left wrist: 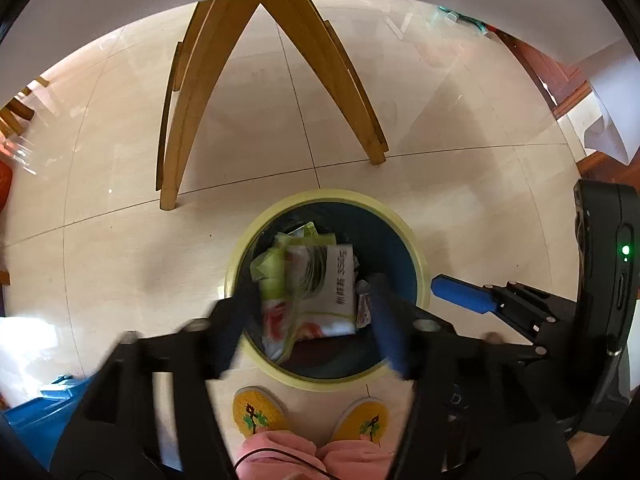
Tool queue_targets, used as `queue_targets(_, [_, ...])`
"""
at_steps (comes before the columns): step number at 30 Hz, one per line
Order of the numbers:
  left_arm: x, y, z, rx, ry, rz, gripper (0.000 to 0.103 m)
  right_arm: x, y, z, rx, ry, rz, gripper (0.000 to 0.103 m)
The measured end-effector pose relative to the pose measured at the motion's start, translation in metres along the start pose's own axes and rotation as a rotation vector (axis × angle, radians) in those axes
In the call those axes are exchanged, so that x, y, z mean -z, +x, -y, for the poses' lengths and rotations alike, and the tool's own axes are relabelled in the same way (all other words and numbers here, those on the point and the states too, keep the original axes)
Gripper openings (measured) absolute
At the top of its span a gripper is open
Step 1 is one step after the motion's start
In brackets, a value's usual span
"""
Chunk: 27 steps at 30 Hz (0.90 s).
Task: Collect trash
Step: 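Open both tools to drop the packets into the bin, then raise both open tools back up toward the table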
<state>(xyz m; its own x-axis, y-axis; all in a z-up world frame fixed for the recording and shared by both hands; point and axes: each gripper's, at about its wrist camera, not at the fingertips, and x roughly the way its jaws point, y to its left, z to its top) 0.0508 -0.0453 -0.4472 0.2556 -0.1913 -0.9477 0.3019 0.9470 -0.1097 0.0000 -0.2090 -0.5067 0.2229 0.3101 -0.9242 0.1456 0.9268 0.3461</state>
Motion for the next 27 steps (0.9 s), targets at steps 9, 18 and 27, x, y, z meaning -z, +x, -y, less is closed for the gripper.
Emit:
queue_targets(9, [0.003,-0.027,-0.007,-0.02,-0.03,0.012,0.08,0.003,-0.039,-0.008,0.015,-0.002,0.016,0.056])
queue_targets(18, [0.009,-0.131,-0.011,-0.022,-0.057,0.038,0.08,0.007,-0.14,-0.043,0.039,0.006,0.045,0.056])
queue_targets(27, [0.005,-0.276,-0.003,-0.016,-0.053,0.062,0.083,0.012,-0.28,-0.1,-0.002,-0.055,0.101,0.057])
